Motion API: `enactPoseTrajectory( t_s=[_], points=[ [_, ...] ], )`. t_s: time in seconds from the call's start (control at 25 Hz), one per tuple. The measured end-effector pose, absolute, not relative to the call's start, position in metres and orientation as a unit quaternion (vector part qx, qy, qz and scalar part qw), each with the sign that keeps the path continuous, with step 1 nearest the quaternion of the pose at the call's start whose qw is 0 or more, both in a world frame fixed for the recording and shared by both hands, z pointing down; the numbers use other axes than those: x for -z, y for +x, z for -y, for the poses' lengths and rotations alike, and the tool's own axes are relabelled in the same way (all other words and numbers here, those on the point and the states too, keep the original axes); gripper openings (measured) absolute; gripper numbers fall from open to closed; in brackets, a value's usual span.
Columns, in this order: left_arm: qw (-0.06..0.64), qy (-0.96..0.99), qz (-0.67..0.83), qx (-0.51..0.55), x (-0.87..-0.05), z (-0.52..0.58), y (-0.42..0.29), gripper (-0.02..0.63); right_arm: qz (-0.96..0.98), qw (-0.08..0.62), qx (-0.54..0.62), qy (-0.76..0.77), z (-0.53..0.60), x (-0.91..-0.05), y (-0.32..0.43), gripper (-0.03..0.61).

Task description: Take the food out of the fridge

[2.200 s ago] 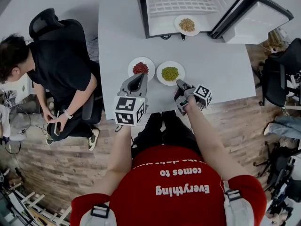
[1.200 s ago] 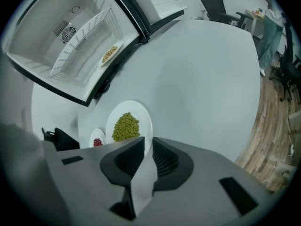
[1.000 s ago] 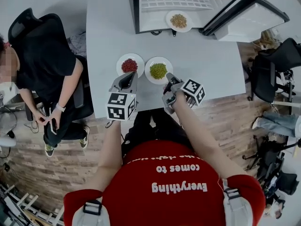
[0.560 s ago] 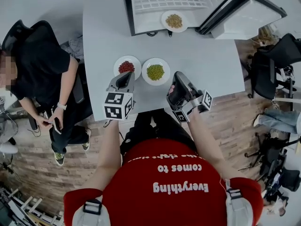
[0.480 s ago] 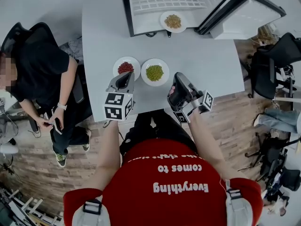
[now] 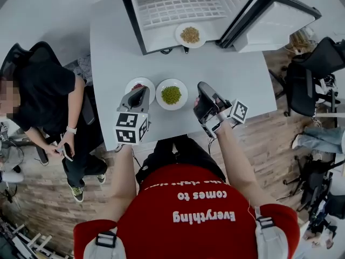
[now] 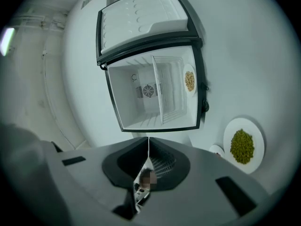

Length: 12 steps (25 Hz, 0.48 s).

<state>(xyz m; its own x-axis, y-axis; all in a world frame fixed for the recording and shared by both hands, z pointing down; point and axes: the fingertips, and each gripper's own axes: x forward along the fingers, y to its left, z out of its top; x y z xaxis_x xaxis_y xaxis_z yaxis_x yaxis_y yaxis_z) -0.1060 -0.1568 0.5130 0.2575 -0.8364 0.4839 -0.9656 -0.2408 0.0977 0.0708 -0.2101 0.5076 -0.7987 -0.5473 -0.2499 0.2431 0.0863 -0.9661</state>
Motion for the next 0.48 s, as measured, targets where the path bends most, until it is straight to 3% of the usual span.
enactPoseTrajectory(
  t_s=[0.32,0.48],
  points=[
    [0.192,0.766,0.594,-0.152,-0.501,0.179,-0.099,0.001,-0.723,0.205,0.628,-0.201,0.294,-0.547,0.071,0.020],
    [0.191,0.763,0.599,-0.151,-0.496,0.190,-0.099,0.000,-0.714,0.172,0.635,-0.241,0.339,-0.576,0.072,0.117]
  ],
)
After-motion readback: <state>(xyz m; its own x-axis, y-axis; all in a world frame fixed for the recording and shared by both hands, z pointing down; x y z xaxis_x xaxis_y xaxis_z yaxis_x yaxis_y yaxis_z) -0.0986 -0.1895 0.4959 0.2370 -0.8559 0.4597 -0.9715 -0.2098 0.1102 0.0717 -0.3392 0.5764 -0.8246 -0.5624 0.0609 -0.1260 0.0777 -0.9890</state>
